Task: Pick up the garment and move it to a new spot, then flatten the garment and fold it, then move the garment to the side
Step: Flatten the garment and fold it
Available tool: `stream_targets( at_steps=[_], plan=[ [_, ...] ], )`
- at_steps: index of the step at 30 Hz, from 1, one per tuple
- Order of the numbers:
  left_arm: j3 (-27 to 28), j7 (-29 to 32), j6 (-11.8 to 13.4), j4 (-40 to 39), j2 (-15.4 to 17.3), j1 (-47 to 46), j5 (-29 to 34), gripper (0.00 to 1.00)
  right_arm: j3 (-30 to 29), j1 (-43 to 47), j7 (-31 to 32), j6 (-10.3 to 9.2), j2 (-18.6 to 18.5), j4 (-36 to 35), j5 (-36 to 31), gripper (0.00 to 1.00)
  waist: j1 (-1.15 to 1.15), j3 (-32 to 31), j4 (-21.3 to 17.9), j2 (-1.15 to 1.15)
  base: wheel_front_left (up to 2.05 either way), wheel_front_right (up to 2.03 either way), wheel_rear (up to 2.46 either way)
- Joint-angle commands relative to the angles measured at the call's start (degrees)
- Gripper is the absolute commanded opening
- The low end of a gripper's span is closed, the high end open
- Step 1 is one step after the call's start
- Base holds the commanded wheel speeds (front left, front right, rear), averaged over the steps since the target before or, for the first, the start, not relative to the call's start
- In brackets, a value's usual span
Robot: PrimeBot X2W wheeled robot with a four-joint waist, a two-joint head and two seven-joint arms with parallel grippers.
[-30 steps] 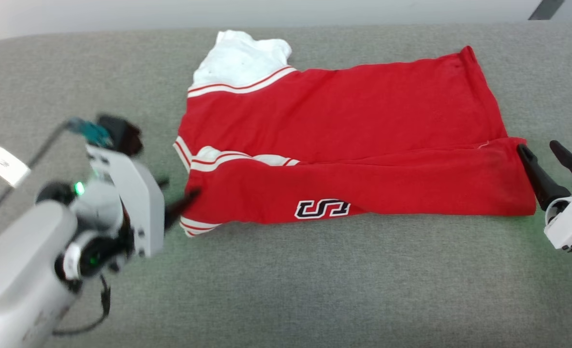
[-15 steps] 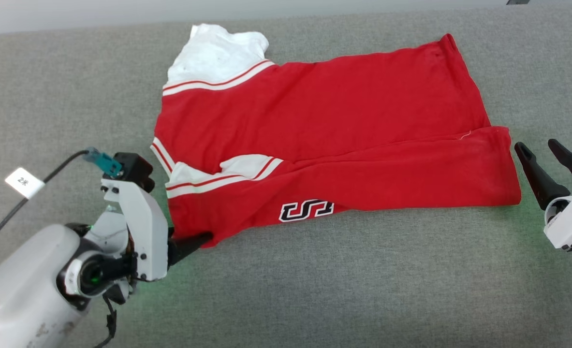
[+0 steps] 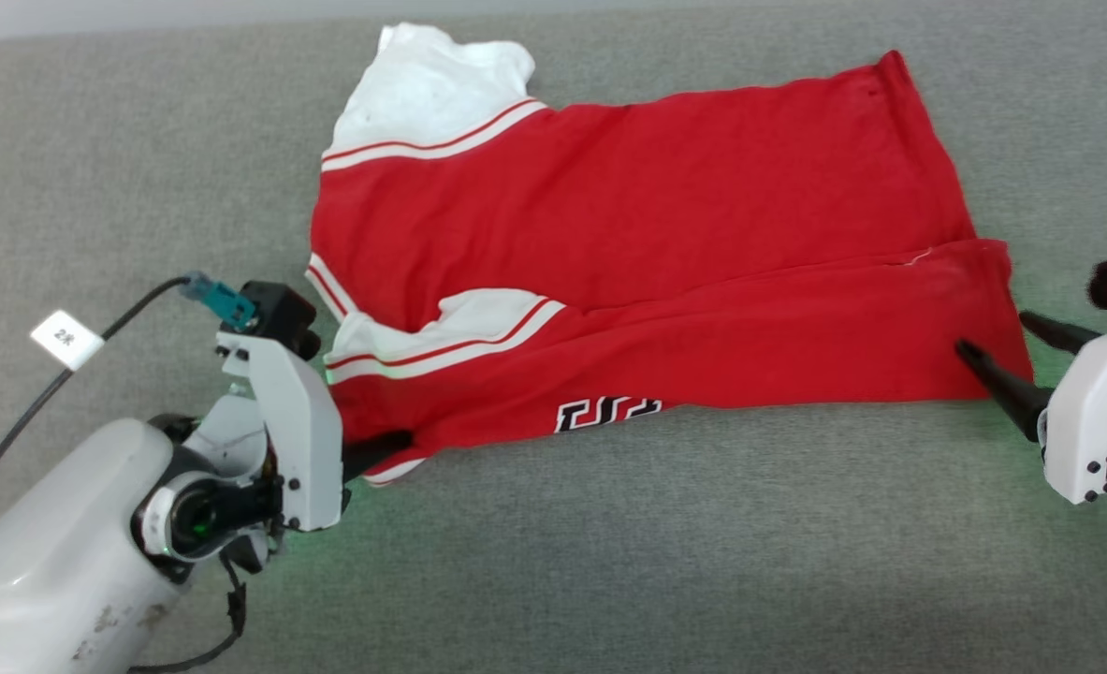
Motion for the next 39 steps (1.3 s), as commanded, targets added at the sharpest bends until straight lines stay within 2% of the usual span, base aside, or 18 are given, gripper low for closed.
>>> stream_targets(
  at_steps=[1, 5, 8, 11, 12, 13, 14, 15, 24, 30, 39],
  plan=[
    [-0.7, -0.6, -0.2, 0.7, -0.8, -0.2, 1.1, 0.0, 2.6, -1.8, 4.3, -0.09, -1.4, -0.3, -0.3, 1.0, 0.0, 0.8, 0.8, 0.0, 0.0, 0.0, 0.0],
    [-0.7, -1.9, -0.8, 1.2, -1.7, -1.2, 2.2, 0.0, 6.6, -4.5, 11.6, -0.09, -4.3, 1.1, -0.6, 1.0, 0.0, 1.8, 2.0, 0.0, 0.0, 0.0, 0.0],
    [-1.1, -2.3, -1.3, 1.7, -2.4, -1.6, 2.7, 0.0, 8.2, -6.1, 13.8, -0.1, -5.0, 3.4, -1.3, 1.0, 0.0, 2.5, 2.6, 0.0, 0.0, 0.0, 0.0],
    [-1.3, -2.7, -1.6, 2.3, -3.3, -2.0, 3.0, 0.0, 9.4, -7.0, 15.3, -0.11, -4.2, 5.5, 0.6, 1.0, 0.0, 2.9, 3.2, 0.0, 0.0, 0.0, 0.0],
    [-1.4, -2.9, -1.7, 2.5, -3.5, -2.1, 3.1, 0.0, 10.1, -7.0, 15.7, -0.1, -4.0, 5.7, 1.1, 0.89, 0.0, 3.0, 3.3, 0.0, 0.0, 0.0, 0.0],
    [-1.4, -3.1, -1.7, 2.8, -3.7, -2.2, 3.2, 0.0, 10.8, -7.1, 16.2, -0.1, -4.0, 5.7, 1.7, 0.45, 0.0, 3.0, 3.4, 0.0, 0.0, 0.0, 0.0],
    [-1.4, -3.2, -1.9, 3.0, -3.8, -2.3, 3.3, 0.0, 11.2, -7.2, 16.2, -0.09, -4.1, 5.7, 2.3, 0.2, 0.0, 3.0, 3.5, 0.0, 0.0, 0.0, 0.0],
    [-1.3, -3.5, -1.9, 3.2, -3.8, -2.4, 3.5, 0.0, 11.3, -7.4, 15.5, -0.09, -4.2, 5.6, 2.6, 0.0, 0.0, 3.0, 3.5, 0.0, 0.0, 0.0, 0.0],
    [-0.8, -5.8, -2.3, 3.2, -2.2, -0.3, 4.0, 0.0, 11.2, -5.5, 11.8, -0.09, -6.0, 3.9, 4.1, 0.0, 0.0, 0.7, 3.4, 0.0, 0.0, 0.0, 0.0],
    [-1.3, -7.3, -2.5, -0.3, -1.4, 2.7, 4.2, 0.0, 8.0, 0.2, 9.0, -0.09, -7.8, -0.1, 6.6, 0.0, 0.0, -1.7, 4.3, 0.0, 0.0, 0.0, 0.0],
    [-1.1, -10.6, 0.5, -9.6, 2.8, 10.2, 4.6, 0.0, 1.9, 11.8, 10.3, -0.09, -10.0, -9.7, 6.3, 0.0, 0.0, -3.0, 4.3, 0.0, 0.0, 0.0, 0.0]
  ],
)
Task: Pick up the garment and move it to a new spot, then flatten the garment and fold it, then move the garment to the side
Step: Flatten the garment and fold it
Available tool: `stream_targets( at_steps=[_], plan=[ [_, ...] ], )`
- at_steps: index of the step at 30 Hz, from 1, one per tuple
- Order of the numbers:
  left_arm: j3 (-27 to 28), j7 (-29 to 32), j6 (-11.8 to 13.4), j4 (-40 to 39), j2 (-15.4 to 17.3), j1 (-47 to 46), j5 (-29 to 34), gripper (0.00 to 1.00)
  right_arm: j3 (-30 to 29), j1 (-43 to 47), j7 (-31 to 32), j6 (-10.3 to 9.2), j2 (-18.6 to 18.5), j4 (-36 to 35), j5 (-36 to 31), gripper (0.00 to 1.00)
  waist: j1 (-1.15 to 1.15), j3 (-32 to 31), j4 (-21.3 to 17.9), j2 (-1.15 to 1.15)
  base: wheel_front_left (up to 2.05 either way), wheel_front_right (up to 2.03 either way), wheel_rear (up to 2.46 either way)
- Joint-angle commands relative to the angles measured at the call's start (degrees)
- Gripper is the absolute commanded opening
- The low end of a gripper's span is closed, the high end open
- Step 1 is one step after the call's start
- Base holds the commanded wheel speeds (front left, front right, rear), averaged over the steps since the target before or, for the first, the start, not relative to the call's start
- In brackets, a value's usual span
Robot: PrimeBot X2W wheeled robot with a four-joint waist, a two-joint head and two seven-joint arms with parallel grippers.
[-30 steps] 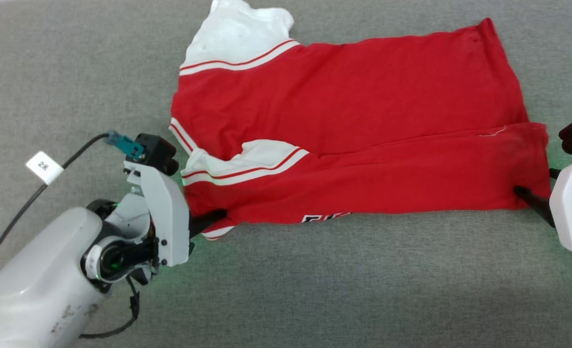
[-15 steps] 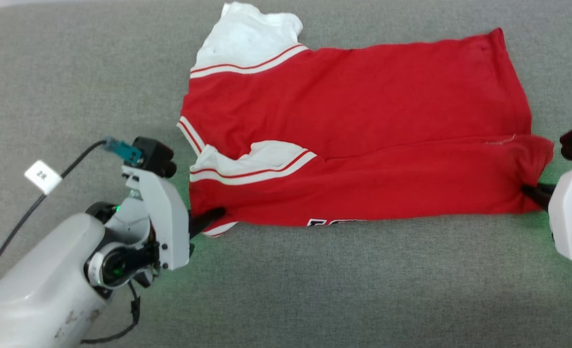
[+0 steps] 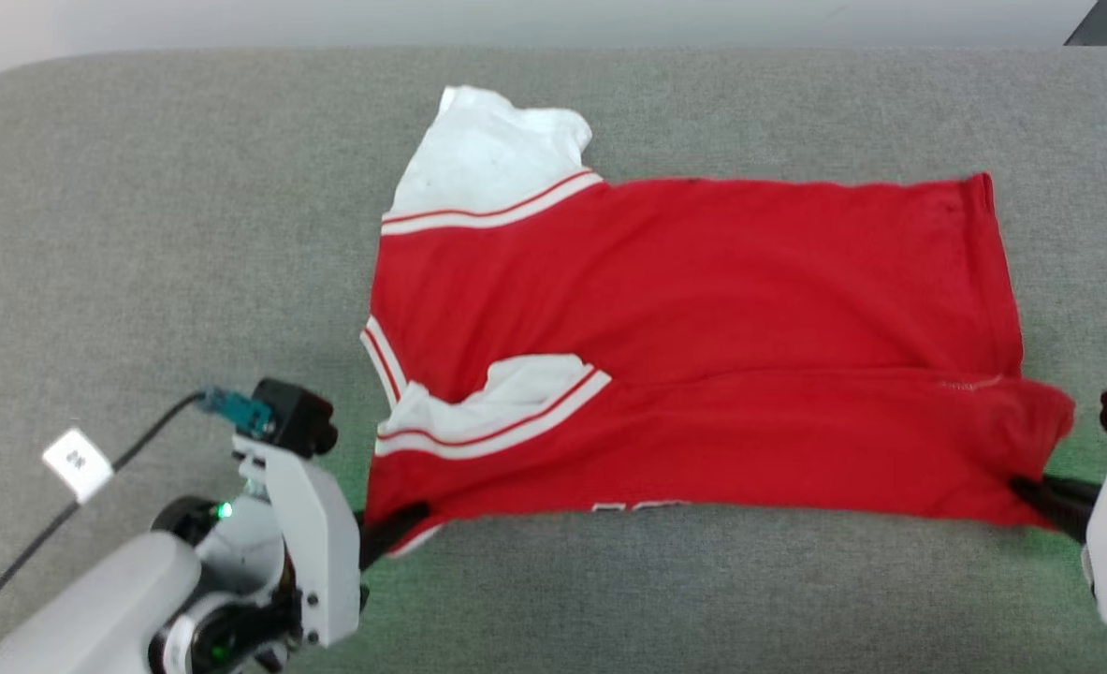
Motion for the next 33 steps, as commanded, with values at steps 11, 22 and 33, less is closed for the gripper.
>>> stream_targets(
  at_steps=[11, 22, 33],
  plan=[
    [0.9, -4.2, 3.3, -7.3, 2.7, 6.1, 0.6, 0.73, -11.3, 9.9, 0.6, -0.09, 3.4, -7.2, -4.3, 1.0, 0.0, -0.3, 0.0, 0.0, 0.0, 0.0, 0.0],
    [6.4, -16.7, 8.3, -10.1, 4.5, 9.6, 4.7, 1.0, -19.0, 8.3, -11.6, -0.09, 11.7, -10.3, -12.8, 1.0, 0.0, -0.4, 0.0, 0.0, 0.0, 0.0, 0.0],
    [11.6, -27.5, 8.3, -2.3, 1.5, -1.7, 11.9, 1.0, -14.0, -1.5, -30.6, -0.09, 21.1, -5.6, -16.4, 1.0, 0.0, 1.6, -6.9, 0.0, 0.0, 0.0, 0.0]
  ],
)
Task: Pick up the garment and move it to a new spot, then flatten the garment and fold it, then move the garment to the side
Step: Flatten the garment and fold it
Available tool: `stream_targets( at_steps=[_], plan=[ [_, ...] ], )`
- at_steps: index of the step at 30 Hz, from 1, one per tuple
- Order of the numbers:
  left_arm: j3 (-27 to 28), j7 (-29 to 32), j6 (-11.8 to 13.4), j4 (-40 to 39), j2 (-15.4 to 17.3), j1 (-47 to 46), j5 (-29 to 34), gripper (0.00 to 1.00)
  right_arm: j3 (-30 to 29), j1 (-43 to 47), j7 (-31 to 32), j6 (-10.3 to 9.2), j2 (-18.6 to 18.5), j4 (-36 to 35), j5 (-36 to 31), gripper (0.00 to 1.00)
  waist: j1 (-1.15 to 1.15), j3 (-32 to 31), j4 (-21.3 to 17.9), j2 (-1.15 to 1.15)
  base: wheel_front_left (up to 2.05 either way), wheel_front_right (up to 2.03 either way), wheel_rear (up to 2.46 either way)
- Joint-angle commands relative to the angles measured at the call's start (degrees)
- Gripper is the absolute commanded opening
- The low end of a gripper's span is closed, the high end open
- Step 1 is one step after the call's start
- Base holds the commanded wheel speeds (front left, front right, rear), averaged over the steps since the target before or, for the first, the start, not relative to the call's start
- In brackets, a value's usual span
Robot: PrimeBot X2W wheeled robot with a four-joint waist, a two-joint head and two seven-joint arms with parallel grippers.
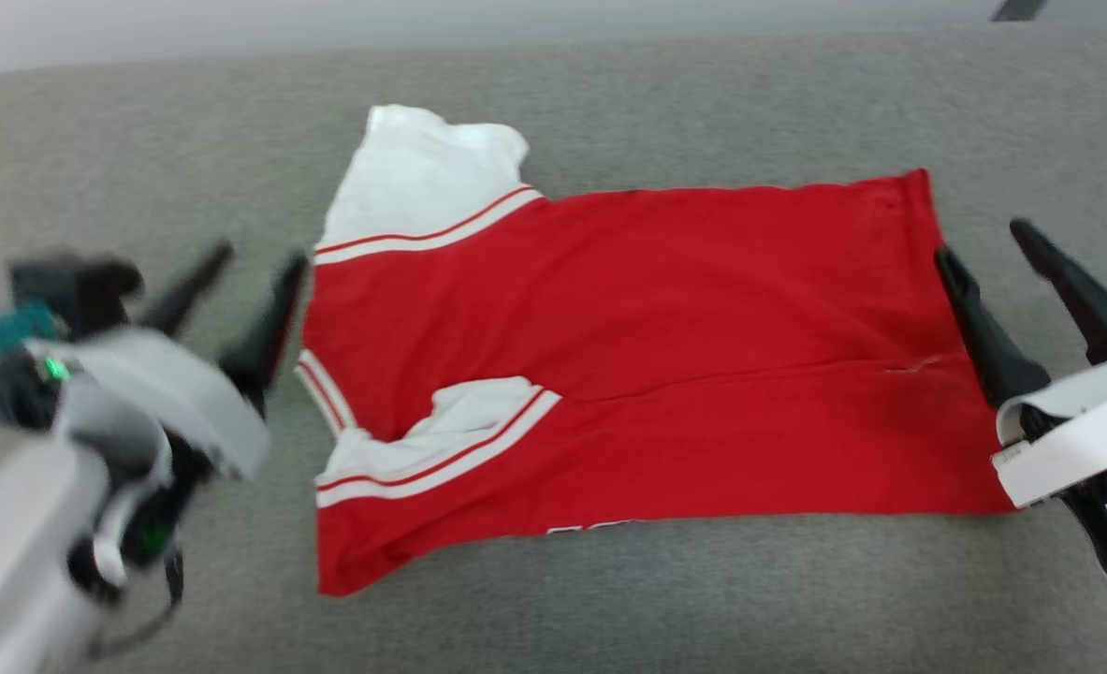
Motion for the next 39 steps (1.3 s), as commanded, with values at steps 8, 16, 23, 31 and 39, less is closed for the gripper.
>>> stream_targets(
  at_steps=[8, 16, 23, 31, 39],
  plan=[
    [0.2, 1.9, -5.7, 18.2, -4.0, -18.8, 3.5, 1.0, 0.2, -3.6, -11.4, -0.09, 4.7, 4.0, -0.2, 1.0, 0.0, 4.8, -10.2, 0.0, 0.0, 0.0, 0.0],
    [-1.9, 14.6, -10.6, 37.7, -4.1, -31.6, 2.7, 1.0, 2.4, -4.0, -14.3, -0.09, 6.0, 6.6, 1.2, 1.0, 0.0, 7.6, -15.3, 0.0, 0.0, 0.0, 0.0],
    [-4.0, 31.1, -11.9, 46.5, -2.3, -37.1, 0.6, 1.0, 5.0, -5.2, -15.5, -0.09, 5.9, 8.1, 2.2, 1.0, 0.0, 9.7, -18.7, 0.0, 0.0, 0.0, 0.0],
    [-3.7, 41.7, -13.5, 50.9, -3.4, -39.2, -3.5, 0.98, 6.4, -6.9, -16.4, -0.09, 5.3, 8.9, 3.0, 1.0, 0.0, 11.8, -20.5, 0.0, 0.0, 0.0, 0.0],
    [-5.3, 44.4, -15.0, 50.6, -5.6, -41.9, -3.1, 0.0, 8.9, -14.5, -9.4, -0.09, 2.8, 10.8, 4.9, 1.0, 0.0, 13.4, -18.8, 0.0, 0.0, 0.0, 0.0]
  ],
)
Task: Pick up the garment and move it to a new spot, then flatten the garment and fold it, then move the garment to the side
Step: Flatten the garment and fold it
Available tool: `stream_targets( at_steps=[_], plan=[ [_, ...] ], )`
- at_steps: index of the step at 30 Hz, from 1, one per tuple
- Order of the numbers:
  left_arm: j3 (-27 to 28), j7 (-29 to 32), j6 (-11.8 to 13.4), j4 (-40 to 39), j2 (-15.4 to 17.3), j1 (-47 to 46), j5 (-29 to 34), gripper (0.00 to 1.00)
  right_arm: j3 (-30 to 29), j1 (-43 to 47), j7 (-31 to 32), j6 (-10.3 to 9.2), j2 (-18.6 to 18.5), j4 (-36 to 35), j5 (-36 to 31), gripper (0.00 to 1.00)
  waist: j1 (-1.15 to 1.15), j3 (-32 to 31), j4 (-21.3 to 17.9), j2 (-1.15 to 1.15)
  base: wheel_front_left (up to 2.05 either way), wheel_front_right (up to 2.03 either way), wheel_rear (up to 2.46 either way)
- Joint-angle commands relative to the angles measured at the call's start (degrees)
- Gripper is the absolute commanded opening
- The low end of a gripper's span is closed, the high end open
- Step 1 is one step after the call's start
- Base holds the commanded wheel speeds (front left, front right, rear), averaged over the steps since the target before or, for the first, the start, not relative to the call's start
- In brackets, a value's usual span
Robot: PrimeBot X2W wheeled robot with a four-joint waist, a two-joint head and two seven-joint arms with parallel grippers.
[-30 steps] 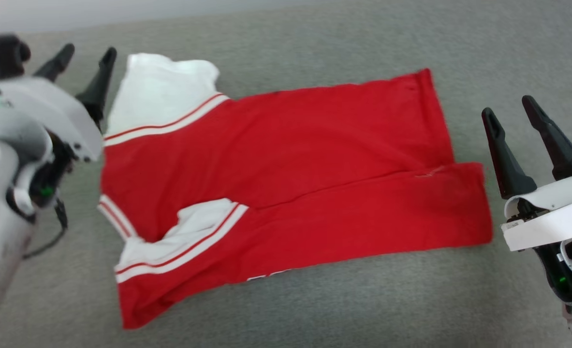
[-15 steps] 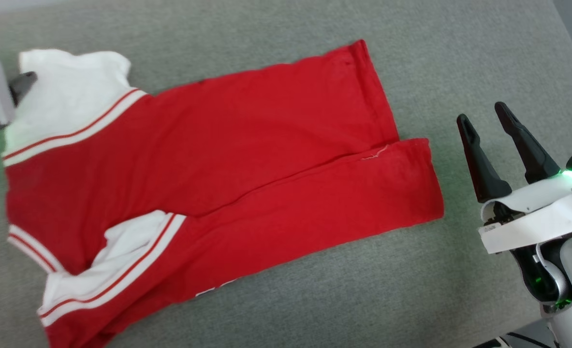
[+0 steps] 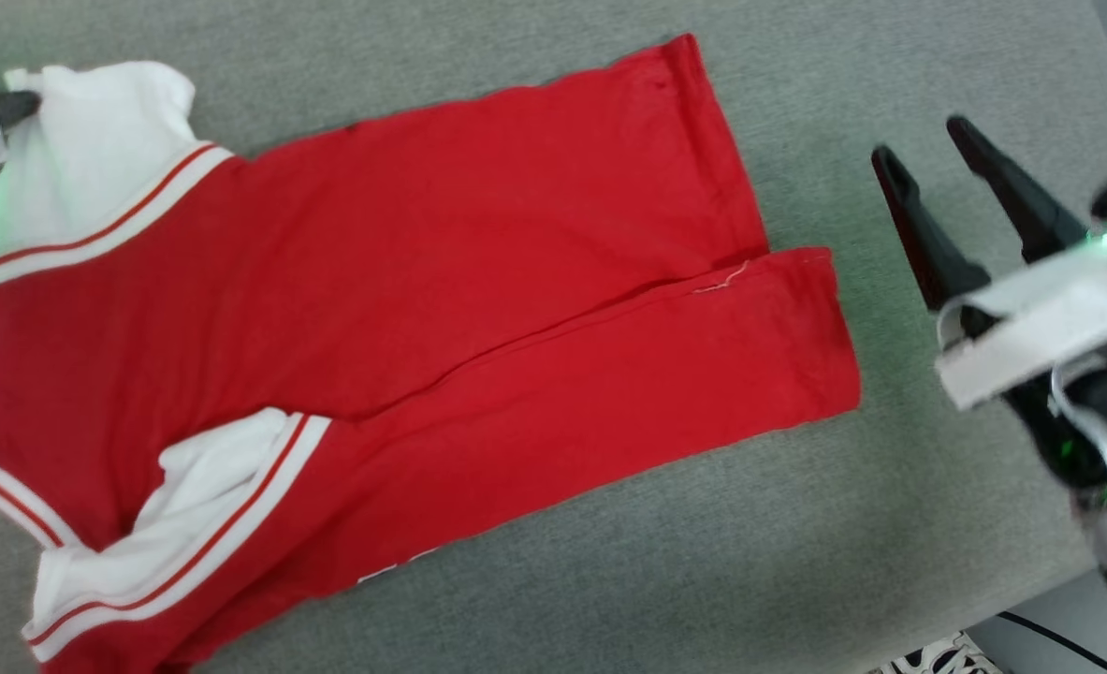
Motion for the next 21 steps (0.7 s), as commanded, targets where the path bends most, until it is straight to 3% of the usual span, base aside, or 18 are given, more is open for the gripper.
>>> stream_targets(
  at_steps=[1, 13, 21],
  plan=[
    [-1.4, 0.9, -0.5, 0.6, -2.1, 1.8, 0.2, 0.0, 0.9, -2.5, 3.2, -0.09, -0.5, 1.2, 1.1, 1.0, 0.0, 0.9, 1.1, 0.0, 0.0, 0.0, 0.0],
    [-4.0, -0.8, -2.2, -0.5, -8.6, -3.3, 1.5, 0.0, 14.4, -27.2, 35.6, -0.09, -1.3, 15.3, 12.7, 1.0, 0.0, 3.6, 8.1, 0.0, 0.0, 0.0, 0.0],
    [-5.6, -1.8, -2.7, 0.3, -11.3, -3.9, 0.4, 0.0, 21.1, -34.9, 42.0, -0.09, -1.4, 25.7, 14.9, 1.0, 0.0, 4.1, 10.8, 0.0, 0.0, 0.0, 0.0]
  ],
)
